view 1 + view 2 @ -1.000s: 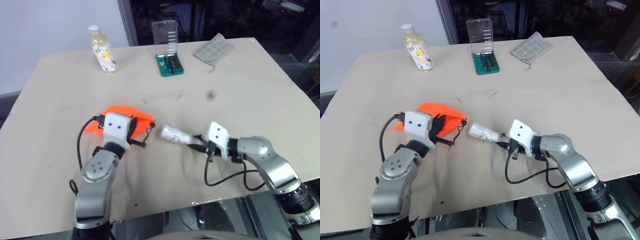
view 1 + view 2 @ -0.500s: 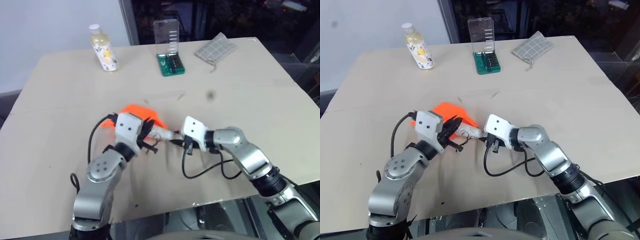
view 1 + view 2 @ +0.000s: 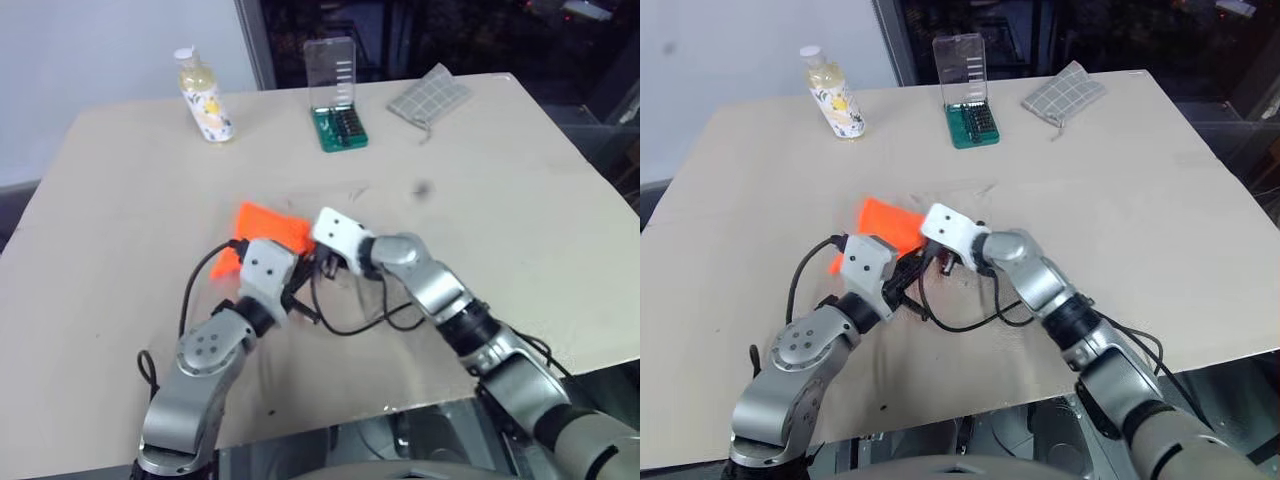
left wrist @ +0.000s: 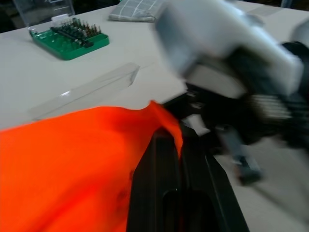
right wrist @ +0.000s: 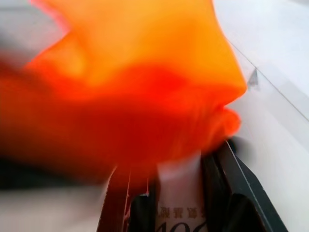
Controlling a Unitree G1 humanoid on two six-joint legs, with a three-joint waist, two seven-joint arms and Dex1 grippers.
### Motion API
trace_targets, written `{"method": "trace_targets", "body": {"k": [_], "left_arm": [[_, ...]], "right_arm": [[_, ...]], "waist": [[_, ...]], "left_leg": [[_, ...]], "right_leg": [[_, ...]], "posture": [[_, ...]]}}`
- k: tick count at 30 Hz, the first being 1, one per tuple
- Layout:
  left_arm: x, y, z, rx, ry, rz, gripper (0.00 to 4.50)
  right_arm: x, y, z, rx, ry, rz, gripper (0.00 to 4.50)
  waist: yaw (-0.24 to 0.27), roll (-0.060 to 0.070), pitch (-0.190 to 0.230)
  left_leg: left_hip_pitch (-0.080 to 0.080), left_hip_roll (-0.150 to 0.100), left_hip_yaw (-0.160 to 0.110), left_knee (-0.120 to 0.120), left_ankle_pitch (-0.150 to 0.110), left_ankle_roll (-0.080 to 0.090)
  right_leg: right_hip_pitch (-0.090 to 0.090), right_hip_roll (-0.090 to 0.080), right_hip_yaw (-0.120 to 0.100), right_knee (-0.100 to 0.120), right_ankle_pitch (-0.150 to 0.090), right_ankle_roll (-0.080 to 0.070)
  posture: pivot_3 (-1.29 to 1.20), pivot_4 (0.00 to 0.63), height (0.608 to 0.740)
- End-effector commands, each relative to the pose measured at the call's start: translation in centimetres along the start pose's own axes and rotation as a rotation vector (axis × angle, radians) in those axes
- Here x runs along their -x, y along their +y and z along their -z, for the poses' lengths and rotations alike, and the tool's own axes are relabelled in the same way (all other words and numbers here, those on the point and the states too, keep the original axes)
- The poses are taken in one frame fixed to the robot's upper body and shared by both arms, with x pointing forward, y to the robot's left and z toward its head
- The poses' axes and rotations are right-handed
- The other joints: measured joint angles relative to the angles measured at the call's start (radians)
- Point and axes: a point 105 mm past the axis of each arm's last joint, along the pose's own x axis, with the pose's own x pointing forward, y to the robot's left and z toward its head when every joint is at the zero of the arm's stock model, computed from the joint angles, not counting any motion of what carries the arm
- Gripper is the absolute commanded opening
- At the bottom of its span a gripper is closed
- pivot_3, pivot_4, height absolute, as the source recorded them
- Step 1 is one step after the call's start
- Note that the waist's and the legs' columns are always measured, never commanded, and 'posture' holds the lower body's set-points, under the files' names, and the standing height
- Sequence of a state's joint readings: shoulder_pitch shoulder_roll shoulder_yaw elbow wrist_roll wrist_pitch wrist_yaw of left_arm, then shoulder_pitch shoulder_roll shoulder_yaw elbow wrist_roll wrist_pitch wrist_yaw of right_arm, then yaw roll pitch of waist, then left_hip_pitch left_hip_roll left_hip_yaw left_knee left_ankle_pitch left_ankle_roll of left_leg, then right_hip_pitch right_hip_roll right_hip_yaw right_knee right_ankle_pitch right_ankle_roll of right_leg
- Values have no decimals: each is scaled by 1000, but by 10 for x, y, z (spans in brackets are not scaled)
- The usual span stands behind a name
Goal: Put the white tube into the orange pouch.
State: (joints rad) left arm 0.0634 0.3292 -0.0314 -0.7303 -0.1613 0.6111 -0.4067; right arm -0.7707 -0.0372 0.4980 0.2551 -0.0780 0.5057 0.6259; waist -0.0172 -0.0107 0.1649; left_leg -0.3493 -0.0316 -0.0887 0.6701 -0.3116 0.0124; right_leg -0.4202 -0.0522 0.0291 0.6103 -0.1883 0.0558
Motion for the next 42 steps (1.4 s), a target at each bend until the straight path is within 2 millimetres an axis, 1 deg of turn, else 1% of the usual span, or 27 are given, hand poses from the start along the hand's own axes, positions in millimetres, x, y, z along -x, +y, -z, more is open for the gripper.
{"method": "trace_targets", "body": {"k": [1,2,6,8,9,11,12,13,14,15,17,21,26,28,30,32,33,36,37,39,40,42], "left_arm": [[3,-8,-17,-38,-78,35,0],[3,-8,-18,-37,-80,35,0],[2,-8,-18,-34,-83,40,0],[1,-8,-18,-36,-86,41,0],[1,-7,-18,-38,-88,40,0],[0,-6,-19,-36,-93,36,0],[0,-5,-18,-31,-93,30,0],[0,-4,-18,-28,-92,26,0],[-1,1,-17,-8,-93,6,0],[-1,6,-16,17,-92,-17,0],[-2,13,-14,45,-87,-45,0],[-1,25,-12,81,-81,-75,0],[3,37,-5,110,-63,-105,0],[6,38,-1,102,-51,-98,0],[9,37,7,59,-23,-72,0],[13,38,15,21,8,-60,0],[14,39,20,7,22,-58,0],[15,41,30,-12,46,-55,0],[15,40,33,-18,54,-50,0],[13,37,38,-35,64,-41,0],[12,36,39,-33,61,-43,0],[11,35,38,-33,54,-47,0]], "right_arm": [[-7,-12,-17,-79,-19,53,932],[-8,-12,-19,-69,-25,50,932],[-13,-2,-28,39,-100,-22,932],[-15,-1,-29,53,-110,-18,1605],[-16,-1,-29,54,-110,-18,1873],[-17,-2,-33,52,-135,-1,2700],[-17,-5,-35,39,-149,25,3291],[-17,-7,-37,30,-159,43,3767],[-14,-9,-37,23,-168,45,4189],[-9,-11,-36,5,-174,35,4466],[0,-11,-31,-10,-176,6,4466],[26,-7,-15,69,-142,-77,4466],[55,-3,-10,118,-150,-149,4466],[64,-5,-4,150,-126,-166,4466],[70,-13,6,187,-78,-160,4466],[70,-27,11,212,-45,-122,4466],[68,-37,13,232,-26,-86,4466],[56,-64,10,256,-21,16,4466],[50,-70,9,213,-25,38,4466],[36,-84,9,68,-32,110,4466],[31,-86,10,19,-35,124,4466],[27,-86,11,6,-48,119,4466]], "waist": [[0,0,0],[1,0,0],[-2,0,0],[-4,0,0],[-6,0,0],[-10,0,0],[-12,0,0],[-14,0,0],[-17,0,0],[-17,0,0],[-16,0,0],[-16,0,0],[-22,0,0],[-24,0,0],[-23,0,0],[-22,0,0],[-22,0,0],[-23,0,0],[-23,0,0],[-25,-1,0],[-25,-1,0],[-21,-1,-1]], "left_leg": [[0,0,0,0,0,0],[0,0,0,0,0,0],[-2,-1,0,-1,0,0],[-3,-1,0,-1,0,0],[-3,-1,0,-1,0,0],[-5,-1,0,-1,0,0],[-7,-1,0,-1,0,-1],[-10,-1,0,0,1,-1],[-12,-1,0,0,1,-2],[-12,-1,0,0,1,-2],[-13,0,-1,0,1,-2],[-13,-1,-1,1,1,-2],[-13,-1,0,0,1,-2],[-13,0,0,0,1,-2],[-12,0,0,1,1,-2],[-12,0,0,1,1,-2],[-12,-1,0,1,1,-2],[-11,-1,1,2,1,-2],[-11,-1,2,2,2,-3],[-10,-1,1,1,2,-4],[-10,0,1,1,3,-4],[-11,1,1,1,3,-5]], "right_leg": [[0,0,0,0,0,0],[-1,0,0,0,0,0],[-2,0,0,0,0,0],[-4,0,0,0,0,0],[-4,0,0,0,0,0],[-6,0,0,1,0,0],[-8,0,0,2,0,0],[-11,0,0,2,0,-1],[-13,0,0,2,1,-1],[-14,0,0,3,1,-1],[-14,0,0,3,1,-1],[-14,-1,-1,3,1,-1],[-14,0,0,3,1,-1],[-14,0,0,3,1,-1],[-14,0,0,4,1,-1],[-14,0,0,5,1,-1],[-14,-1,0,5,1,-1],[-14,-1,1,7,1,-2],[-14,0,1,8,1,-2],[-14,1,1,8,2,-3],[-14,1,1,9,2,-4],[-15,2,1,9,3,-4]], "posture": [[0,150,740],[0,150,740],[0,150,740],[0,150,740],[0,150,740],[0,150,740],[0,150,740],[0,150,740],[0,150,740],[0,150,740],[0,150,740],[0,150,740],[0,150,740],[0,150,740],[0,150,740],[0,150,740],[0,150,740],[0,150,740],[0,150,740],[0,150,740],[0,150,740],[0,150,740]]}}
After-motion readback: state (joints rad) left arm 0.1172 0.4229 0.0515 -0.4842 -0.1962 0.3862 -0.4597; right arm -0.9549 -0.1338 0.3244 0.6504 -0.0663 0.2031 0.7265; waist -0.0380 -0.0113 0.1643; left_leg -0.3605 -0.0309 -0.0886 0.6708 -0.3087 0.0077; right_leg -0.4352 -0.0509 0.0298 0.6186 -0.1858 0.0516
